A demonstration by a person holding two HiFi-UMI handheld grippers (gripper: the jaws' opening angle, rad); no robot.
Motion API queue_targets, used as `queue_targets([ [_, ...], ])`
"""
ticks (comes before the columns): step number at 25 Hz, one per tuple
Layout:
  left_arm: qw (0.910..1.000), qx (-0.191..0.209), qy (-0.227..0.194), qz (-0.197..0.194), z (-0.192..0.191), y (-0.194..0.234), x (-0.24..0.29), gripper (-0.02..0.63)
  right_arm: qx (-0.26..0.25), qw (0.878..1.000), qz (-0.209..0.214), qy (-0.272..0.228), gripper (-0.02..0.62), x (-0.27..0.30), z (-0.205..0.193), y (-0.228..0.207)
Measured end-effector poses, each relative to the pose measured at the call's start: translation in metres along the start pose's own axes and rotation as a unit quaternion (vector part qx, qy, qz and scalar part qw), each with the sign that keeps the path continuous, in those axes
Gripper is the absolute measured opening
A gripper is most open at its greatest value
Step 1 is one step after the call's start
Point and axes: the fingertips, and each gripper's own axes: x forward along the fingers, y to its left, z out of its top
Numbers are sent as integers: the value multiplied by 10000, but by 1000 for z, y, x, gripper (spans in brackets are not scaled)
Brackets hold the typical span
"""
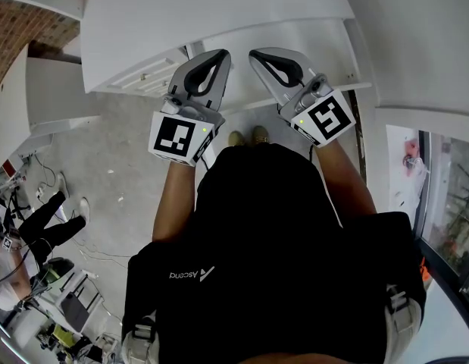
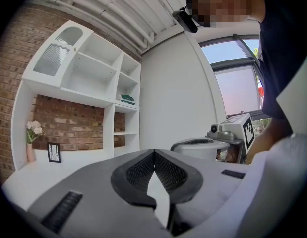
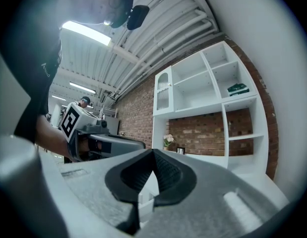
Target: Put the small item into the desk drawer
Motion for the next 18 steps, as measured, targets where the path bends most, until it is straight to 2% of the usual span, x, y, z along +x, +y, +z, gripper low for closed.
queue_targets([
  [10, 10000, -12, -2, 16, -1, 2, -1, -2, -67, 10000, 34, -55, 0, 2, 0, -2],
  [15, 10000, -5, 5, 10, -2, 4, -3, -2, 65, 10000, 34, 32, 0, 3, 0, 1],
  [18, 10000, 4, 25, 8, -3, 5, -5, -2, -70, 10000, 53, -44, 0, 3, -1, 1],
])
